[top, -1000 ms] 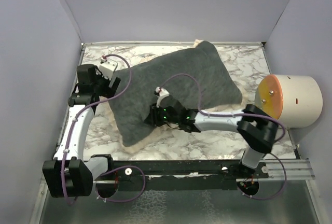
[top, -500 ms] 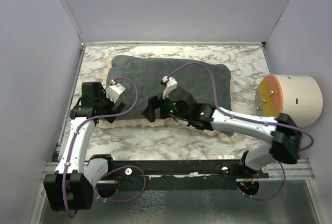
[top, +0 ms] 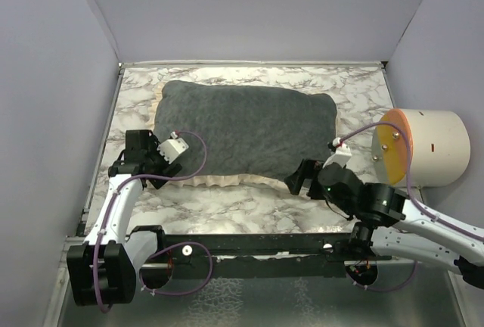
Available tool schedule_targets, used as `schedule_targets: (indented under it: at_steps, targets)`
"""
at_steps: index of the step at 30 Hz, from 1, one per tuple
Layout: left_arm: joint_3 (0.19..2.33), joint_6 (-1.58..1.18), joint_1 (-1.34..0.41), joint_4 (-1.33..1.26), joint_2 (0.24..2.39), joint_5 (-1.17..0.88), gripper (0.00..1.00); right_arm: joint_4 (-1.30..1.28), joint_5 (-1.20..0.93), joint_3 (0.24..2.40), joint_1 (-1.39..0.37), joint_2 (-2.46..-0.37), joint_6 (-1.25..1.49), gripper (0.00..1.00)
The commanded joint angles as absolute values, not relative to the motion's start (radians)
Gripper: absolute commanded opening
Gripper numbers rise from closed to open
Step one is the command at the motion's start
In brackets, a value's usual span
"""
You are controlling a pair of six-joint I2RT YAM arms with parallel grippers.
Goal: Remove the pillowcase from the pillow
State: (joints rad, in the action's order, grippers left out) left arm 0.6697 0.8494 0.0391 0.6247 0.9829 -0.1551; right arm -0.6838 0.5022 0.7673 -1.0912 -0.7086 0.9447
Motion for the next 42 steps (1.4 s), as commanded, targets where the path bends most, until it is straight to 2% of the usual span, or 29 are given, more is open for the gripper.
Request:
schedule_targets:
  at_steps: [1, 7, 9, 13, 19, 21, 23, 25, 31, 32, 34, 42]
  targets:
    - [0.621, 0.831, 0.051, 0.464, 1.002, -0.083, 0.8, -0.939, 0.576, 0.665, -1.091, -0.752, 1.211, 0.99]
    - [0.628, 0.777, 0.102, 0.373, 1.018, -0.084, 0.27, -1.038, 0.613, 0.59, -1.091, -0.816, 1.421, 0.99]
    - [0.633, 0.761, 0.129, 0.343, 1.033, -0.091, 0.15, -1.028, 0.608, 0.559, -1.091, -0.788, 1.427, 0.99]
    - [0.67, 0.746, 0.201, 0.301, 1.088, -0.09, 0.01, -1.043, 0.627, 0.546, -1.092, -0.759, 1.469, 0.99]
    - [0.718, 0.761, 0.258, 0.368, 1.104, -0.146, 0.0, -0.692, 0.597, 0.497, -1.09, -0.888, 1.205, 1.0]
    - [0.711, 0.769, 0.258, 0.38, 1.082, -0.159, 0.0, -0.601, 0.56, 0.49, -1.09, -0.973, 1.159, 0.95]
    - [0.711, 0.773, 0.258, 0.394, 1.061, -0.168, 0.0, -0.551, 0.528, 0.5, -1.091, -1.038, 1.129, 0.82]
    - [0.729, 0.775, 0.258, 0.424, 1.041, -0.179, 0.0, -0.534, 0.502, 0.521, -1.092, -1.062, 1.113, 0.63]
    - [0.875, 0.711, 0.259, 0.553, 0.984, -0.27, 0.0, -0.59, 0.525, 0.687, -1.091, -0.914, 1.012, 0.11]
    - [0.908, 0.685, 0.258, 0.563, 0.979, -0.284, 0.0, -0.614, 0.537, 0.73, -1.092, -0.89, 0.991, 0.06]
    - [0.967, 0.616, 0.258, 0.578, 0.97, -0.307, 0.0, -0.681, 0.562, 0.825, -1.091, -0.861, 0.962, 0.01]
    - [1.204, 0.448, 0.258, 0.636, 0.926, -0.336, 0.0, -0.895, 0.618, 1.094, -1.092, -0.778, 0.905, 0.01]
